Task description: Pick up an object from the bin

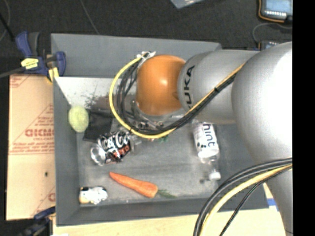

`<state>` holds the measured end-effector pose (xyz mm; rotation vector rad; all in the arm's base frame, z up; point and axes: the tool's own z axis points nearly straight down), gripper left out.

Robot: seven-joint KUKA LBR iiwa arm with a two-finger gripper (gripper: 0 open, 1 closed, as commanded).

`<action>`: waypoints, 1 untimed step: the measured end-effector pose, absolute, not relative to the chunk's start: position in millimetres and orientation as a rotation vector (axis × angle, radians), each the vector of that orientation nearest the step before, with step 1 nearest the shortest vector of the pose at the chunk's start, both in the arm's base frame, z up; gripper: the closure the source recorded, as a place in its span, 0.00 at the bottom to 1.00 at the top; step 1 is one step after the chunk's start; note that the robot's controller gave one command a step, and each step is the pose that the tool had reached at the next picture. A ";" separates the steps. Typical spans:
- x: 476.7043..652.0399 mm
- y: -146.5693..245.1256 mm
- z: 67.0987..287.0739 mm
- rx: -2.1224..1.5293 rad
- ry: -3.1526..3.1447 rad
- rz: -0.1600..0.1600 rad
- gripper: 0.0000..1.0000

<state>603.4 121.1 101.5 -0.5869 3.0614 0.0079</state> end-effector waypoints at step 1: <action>604.3 121.0 108.9 -0.584 3.057 0.008 1.00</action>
Offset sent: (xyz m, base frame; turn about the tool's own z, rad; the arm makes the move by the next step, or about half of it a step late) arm -0.0002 0.0000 0.0384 0.0000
